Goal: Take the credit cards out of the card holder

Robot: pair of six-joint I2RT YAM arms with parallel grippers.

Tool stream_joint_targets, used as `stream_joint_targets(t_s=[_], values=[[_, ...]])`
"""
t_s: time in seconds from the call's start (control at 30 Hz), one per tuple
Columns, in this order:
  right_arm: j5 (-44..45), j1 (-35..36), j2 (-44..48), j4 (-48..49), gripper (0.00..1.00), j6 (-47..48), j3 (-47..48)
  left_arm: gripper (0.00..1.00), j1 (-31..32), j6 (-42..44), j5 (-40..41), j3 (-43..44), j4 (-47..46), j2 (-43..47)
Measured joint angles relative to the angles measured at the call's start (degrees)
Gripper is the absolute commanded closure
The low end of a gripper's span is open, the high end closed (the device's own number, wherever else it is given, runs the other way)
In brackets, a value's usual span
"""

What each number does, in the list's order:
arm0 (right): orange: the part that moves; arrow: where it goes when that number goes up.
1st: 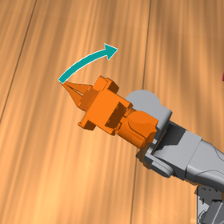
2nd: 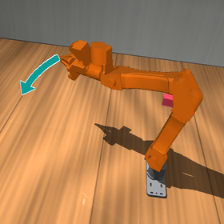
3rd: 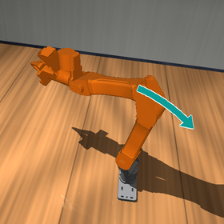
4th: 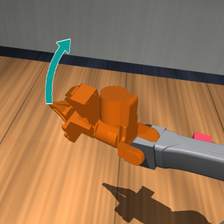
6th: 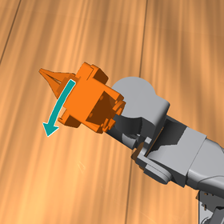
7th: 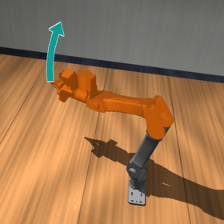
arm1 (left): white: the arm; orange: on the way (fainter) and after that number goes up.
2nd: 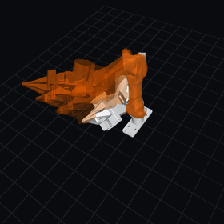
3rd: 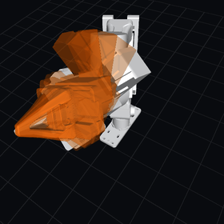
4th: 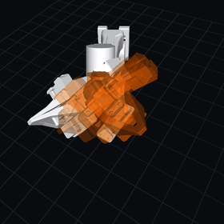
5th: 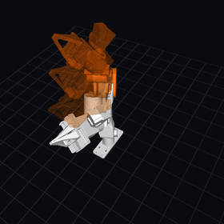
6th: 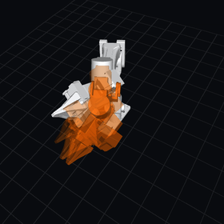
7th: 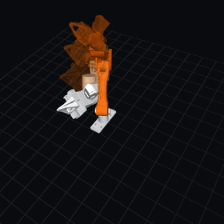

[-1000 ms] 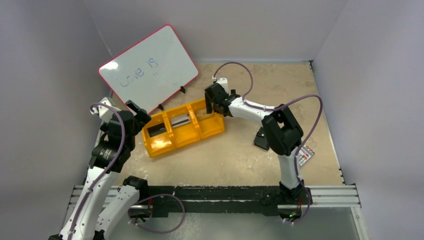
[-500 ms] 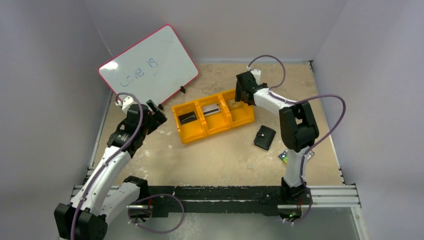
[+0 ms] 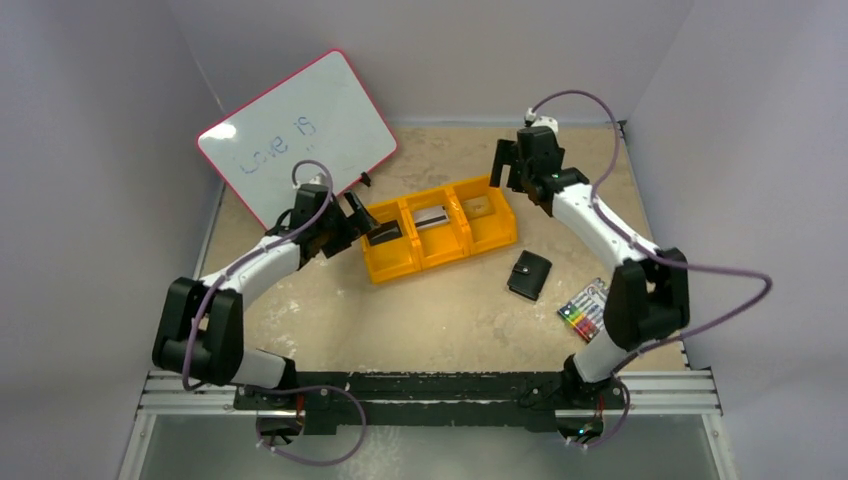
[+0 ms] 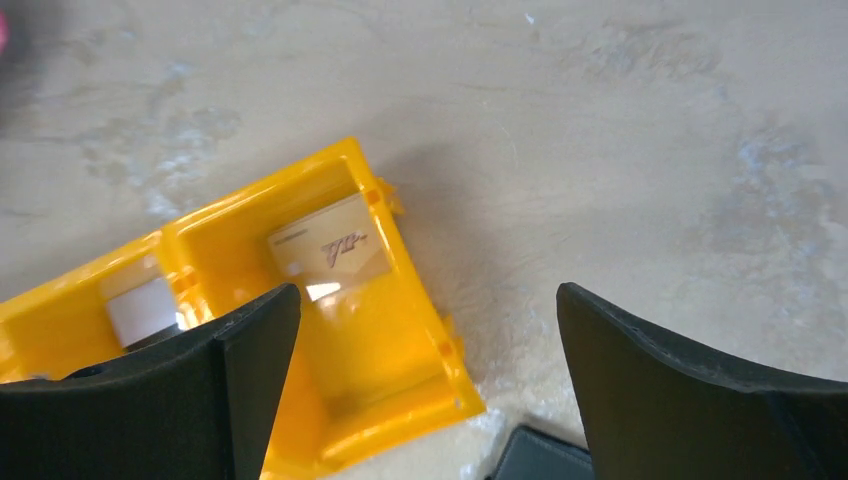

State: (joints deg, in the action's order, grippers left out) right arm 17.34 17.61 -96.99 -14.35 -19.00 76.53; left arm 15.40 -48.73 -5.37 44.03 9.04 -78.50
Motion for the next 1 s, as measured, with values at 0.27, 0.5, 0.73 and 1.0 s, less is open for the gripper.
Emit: stream_joint_targets(t_s=[0.27,0.5,0.73,1.0], values=[[1.05,-0.04,23.30,1.22,0.00,-6.95,-22.45,0.07,0.00,0.26,-4.85,7.21,-6.27,-10.51],[-3.72,-0.04,35.74,-2.40,0.00,-16.11,-39.36,0.07,0.00,1.38,-5.75,15.96,-7.21,-18.51],[-2.93,-0.04,39.17,-3.41,0.00,-25.49,-42.49,0.04,0.00,2.75,-4.70,20.52,-6.08,-22.14],[5.46,-0.63,34.45,-2.36,0.00,-31.74,-42.49,0.03,0.00,4.90,4.98,14.38,-0.17,-9.64]])
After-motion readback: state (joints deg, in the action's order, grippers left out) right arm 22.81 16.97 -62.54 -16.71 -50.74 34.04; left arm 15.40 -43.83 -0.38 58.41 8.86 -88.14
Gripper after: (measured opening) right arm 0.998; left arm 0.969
